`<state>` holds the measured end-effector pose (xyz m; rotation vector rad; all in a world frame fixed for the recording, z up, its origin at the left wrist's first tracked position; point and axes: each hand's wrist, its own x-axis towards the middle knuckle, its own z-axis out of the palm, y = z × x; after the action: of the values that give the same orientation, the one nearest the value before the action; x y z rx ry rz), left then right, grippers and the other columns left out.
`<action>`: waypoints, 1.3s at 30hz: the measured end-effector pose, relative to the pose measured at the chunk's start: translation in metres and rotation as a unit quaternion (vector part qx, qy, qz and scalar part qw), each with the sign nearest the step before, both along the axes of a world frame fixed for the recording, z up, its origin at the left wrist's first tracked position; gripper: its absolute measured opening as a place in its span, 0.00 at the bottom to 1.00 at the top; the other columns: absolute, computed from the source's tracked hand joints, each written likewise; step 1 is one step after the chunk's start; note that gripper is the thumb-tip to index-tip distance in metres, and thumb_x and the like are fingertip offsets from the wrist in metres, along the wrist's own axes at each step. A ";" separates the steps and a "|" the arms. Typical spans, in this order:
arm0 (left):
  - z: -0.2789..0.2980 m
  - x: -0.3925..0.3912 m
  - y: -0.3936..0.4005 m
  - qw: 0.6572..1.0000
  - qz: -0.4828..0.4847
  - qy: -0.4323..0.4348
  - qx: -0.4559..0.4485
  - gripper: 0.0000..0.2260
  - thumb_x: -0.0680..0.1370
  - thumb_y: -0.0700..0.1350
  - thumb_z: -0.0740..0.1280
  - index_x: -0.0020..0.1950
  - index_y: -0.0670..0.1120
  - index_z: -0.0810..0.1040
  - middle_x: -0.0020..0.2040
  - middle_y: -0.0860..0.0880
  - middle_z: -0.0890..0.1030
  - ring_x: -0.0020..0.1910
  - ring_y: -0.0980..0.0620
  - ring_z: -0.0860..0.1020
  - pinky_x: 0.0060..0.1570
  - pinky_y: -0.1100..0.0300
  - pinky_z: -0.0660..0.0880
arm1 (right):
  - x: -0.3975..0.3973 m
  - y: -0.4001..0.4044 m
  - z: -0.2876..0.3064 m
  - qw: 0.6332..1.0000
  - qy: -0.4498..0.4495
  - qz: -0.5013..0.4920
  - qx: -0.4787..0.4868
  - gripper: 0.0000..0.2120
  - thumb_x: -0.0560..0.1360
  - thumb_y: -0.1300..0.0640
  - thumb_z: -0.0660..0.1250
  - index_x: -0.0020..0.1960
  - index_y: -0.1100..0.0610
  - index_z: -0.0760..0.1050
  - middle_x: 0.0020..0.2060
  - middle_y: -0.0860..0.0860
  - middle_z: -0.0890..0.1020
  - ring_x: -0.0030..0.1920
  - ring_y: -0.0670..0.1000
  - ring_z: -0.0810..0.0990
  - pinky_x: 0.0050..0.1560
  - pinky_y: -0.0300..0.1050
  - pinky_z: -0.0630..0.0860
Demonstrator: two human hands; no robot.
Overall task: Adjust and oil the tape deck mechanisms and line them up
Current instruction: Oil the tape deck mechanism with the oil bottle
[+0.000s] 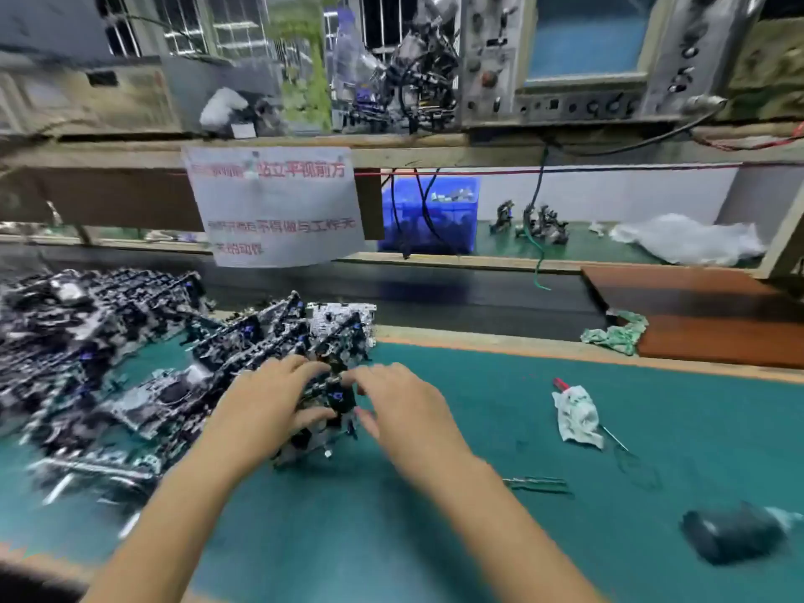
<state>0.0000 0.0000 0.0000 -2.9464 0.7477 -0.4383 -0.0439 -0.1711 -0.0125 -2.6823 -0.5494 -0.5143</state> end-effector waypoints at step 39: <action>-0.088 -0.028 -0.119 0.801 -0.210 0.386 -0.407 0.44 0.56 0.59 0.78 0.69 0.64 0.62 0.64 0.57 0.72 0.63 0.58 0.71 0.66 0.62 0.67 | -0.095 -0.151 -0.071 0.977 -0.130 -0.144 0.090 0.24 0.66 0.59 0.76 0.59 0.54 0.72 0.51 0.53 0.76 0.52 0.48 0.73 0.51 0.40 0.71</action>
<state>-0.0275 -0.1195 -0.0882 -3.7370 1.6733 0.7096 -0.1389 -0.3218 -0.0839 -2.5453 -0.1676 -0.9573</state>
